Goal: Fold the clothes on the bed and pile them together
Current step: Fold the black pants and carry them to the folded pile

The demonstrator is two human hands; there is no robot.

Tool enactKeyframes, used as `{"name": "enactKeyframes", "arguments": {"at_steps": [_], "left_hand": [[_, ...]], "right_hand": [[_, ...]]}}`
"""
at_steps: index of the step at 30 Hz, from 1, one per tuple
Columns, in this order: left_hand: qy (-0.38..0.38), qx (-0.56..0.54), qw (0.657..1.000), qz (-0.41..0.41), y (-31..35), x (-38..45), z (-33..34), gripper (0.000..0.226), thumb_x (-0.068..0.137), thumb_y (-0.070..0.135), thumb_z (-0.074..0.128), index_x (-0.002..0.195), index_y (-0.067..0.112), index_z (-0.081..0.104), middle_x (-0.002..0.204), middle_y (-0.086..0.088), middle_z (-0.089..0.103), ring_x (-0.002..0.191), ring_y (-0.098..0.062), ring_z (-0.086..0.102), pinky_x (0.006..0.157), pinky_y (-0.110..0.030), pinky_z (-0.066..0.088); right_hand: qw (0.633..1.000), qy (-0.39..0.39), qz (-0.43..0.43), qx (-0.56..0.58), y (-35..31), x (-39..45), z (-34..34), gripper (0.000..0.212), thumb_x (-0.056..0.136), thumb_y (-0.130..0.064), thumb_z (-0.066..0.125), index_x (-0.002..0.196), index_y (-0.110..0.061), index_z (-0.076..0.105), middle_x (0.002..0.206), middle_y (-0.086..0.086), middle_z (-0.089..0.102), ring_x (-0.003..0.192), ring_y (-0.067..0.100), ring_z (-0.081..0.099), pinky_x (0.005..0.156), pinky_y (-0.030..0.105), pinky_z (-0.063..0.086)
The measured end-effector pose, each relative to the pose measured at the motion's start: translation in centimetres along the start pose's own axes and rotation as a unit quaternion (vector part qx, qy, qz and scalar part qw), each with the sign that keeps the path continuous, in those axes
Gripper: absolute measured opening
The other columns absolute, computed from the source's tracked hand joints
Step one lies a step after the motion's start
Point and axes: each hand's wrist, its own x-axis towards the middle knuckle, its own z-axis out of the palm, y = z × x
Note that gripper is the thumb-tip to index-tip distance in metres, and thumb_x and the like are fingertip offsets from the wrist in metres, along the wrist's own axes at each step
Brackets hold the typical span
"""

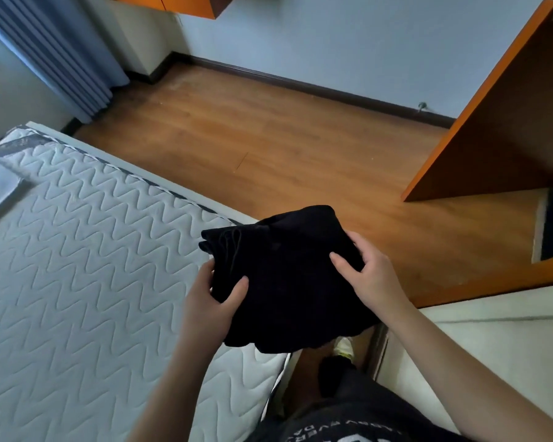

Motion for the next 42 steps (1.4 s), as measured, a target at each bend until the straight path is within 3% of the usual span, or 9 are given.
{"name": "enactKeyframes", "arguments": {"at_steps": [4,9,15,17,21,23,28,34,42], "left_hand": [[0.046,-0.003,0.999,-0.004,2.0,0.6,0.3,0.037,0.083,0.040,0.073,0.105,0.059,0.050,0.096,0.036,0.063,0.084,0.011,0.063,0.066,-0.018,0.049],[0.113,-0.035,0.993,-0.020,2.3,1.0,-1.2,0.036,0.083,0.039,0.073,0.106,0.056,0.052,0.095,0.035,0.063,0.082,0.010,0.064,0.068,-0.022,0.051],[0.151,-0.083,0.985,-0.030,0.4,2.8,-3.6,0.035,0.083,0.037,0.074,0.104,0.057,0.054,0.095,0.030,0.066,0.081,0.004,0.068,0.070,-0.026,0.055],[0.160,-0.093,0.982,-0.033,0.1,3.7,-4.2,0.035,0.083,0.038,0.074,0.105,0.058,0.054,0.094,0.030,0.066,0.079,0.004,0.068,0.070,-0.029,0.056],[0.147,-0.109,0.983,-0.034,0.2,6.3,-4.5,0.036,0.076,0.046,0.073,0.103,0.061,0.053,0.094,0.030,0.067,0.078,0.003,0.069,0.067,-0.026,0.056],[0.134,-0.107,0.985,-0.031,0.5,7.7,-4.3,0.037,0.074,0.047,0.073,0.103,0.061,0.054,0.094,0.029,0.067,0.077,0.002,0.070,0.063,-0.021,0.055],[0.108,-0.079,0.991,-0.021,2.7,12.0,-2.8,0.037,0.083,0.037,0.072,0.099,0.064,0.052,0.092,0.033,0.065,0.079,0.007,0.066,0.057,-0.009,0.047],[0.094,-0.043,0.994,-0.024,6.3,17.7,1.2,0.037,0.086,0.031,0.068,0.099,0.060,0.050,0.091,0.035,0.063,0.081,0.009,0.064,0.063,-0.013,0.044],[0.121,-0.059,0.989,-0.062,12.7,27.2,10.3,0.034,0.086,0.030,0.069,0.110,0.050,0.057,0.096,0.022,0.069,0.082,0.004,0.067,0.067,-0.018,0.050]], "right_hand": [[0.999,-0.044,-0.019,-0.012,-1.4,3.6,-0.4,0.056,0.090,-0.049,0.060,0.141,-0.033,0.045,0.129,-0.024,0.055,0.117,-0.001,0.055,0.096,0.035,0.052],[0.993,-0.092,-0.052,-0.043,-3.8,6.8,0.2,0.055,0.089,-0.057,0.058,0.138,-0.047,0.037,0.103,-0.062,0.039,0.097,-0.030,0.046,0.081,0.011,0.044],[0.987,-0.105,-0.081,-0.087,-6.1,9.6,2.8,0.058,0.088,-0.056,0.058,0.141,-0.040,0.040,0.127,-0.024,0.055,0.116,0.006,0.057,0.094,0.030,0.051],[0.985,-0.103,-0.092,-0.101,-6.8,10.3,3.5,0.057,0.088,-0.058,0.057,0.140,-0.044,0.039,0.131,-0.018,0.055,0.115,0.005,0.057,0.092,0.028,0.051],[0.985,-0.075,-0.112,-0.105,-8.3,11.6,3.7,0.051,0.087,-0.061,0.056,0.134,-0.056,0.035,0.115,-0.046,0.051,0.100,-0.022,0.052,0.068,0.000,0.042],[0.988,-0.054,-0.113,-0.093,-8.4,12.4,3.3,0.044,0.089,-0.056,0.057,0.128,-0.059,0.038,0.111,-0.053,0.046,0.100,-0.028,0.047,0.070,-0.006,0.037],[0.993,-0.017,-0.088,-0.080,-7.8,15.7,1.7,0.042,0.090,-0.051,0.059,0.127,-0.061,0.040,0.112,-0.051,0.047,0.105,-0.025,0.047,0.075,-0.005,0.038],[0.996,-0.008,-0.054,-0.070,-5.6,21.9,-1.8,0.050,0.091,-0.048,0.060,0.137,-0.043,0.042,0.132,-0.020,0.055,0.119,0.001,0.054,0.098,0.028,0.049],[0.995,-0.049,-0.046,-0.068,-2.3,35.6,-9.0,0.048,0.092,-0.049,0.057,0.137,-0.044,0.041,0.114,-0.041,0.047,0.098,-0.029,0.044,0.077,0.003,0.037]]}}
